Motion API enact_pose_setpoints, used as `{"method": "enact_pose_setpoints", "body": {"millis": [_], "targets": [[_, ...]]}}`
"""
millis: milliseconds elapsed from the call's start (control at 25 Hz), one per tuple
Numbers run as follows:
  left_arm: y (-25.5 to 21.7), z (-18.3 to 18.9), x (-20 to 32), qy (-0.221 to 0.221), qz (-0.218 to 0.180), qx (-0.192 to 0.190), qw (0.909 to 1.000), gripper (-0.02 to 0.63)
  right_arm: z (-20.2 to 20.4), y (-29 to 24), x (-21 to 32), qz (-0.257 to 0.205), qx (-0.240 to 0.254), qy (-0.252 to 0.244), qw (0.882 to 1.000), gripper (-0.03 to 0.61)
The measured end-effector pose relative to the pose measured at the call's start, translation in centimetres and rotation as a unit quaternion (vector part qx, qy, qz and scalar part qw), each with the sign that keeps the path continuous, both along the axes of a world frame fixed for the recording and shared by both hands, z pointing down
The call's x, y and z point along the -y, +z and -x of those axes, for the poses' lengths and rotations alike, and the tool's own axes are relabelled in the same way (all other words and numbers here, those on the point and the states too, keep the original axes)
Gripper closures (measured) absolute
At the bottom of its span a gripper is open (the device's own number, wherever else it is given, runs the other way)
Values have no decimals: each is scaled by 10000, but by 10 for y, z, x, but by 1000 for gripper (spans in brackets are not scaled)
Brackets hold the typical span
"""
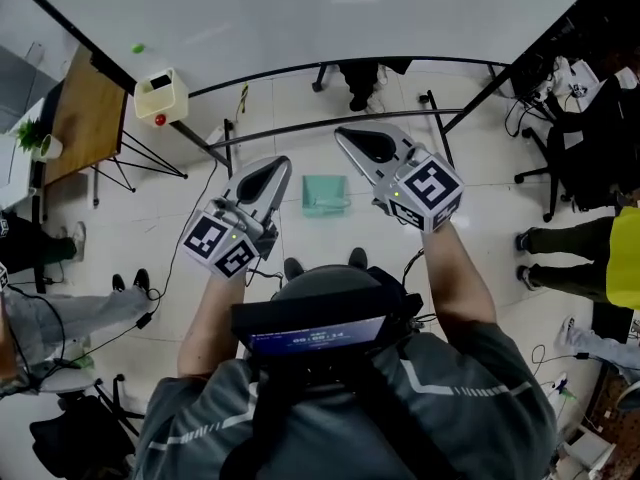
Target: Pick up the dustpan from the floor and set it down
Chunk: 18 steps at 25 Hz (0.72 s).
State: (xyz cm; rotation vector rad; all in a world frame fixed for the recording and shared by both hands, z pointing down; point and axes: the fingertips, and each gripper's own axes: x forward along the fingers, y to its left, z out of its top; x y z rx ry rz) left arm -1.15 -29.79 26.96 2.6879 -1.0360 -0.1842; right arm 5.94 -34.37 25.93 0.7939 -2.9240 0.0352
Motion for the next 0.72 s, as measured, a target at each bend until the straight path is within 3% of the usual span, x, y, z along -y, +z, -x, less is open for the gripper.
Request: {"method": "enact_pose_setpoints", "body": {"millis": [560, 720], "targets": [[-26, -16, -1, 69, -62, -88, 9999, 591, -22, -27, -5, 85, 89, 152, 9998, 554], [-34, -22, -7, 25, -52, -334, 9994, 591, -34, -23, -7, 115, 53, 164, 9998, 553]]}}
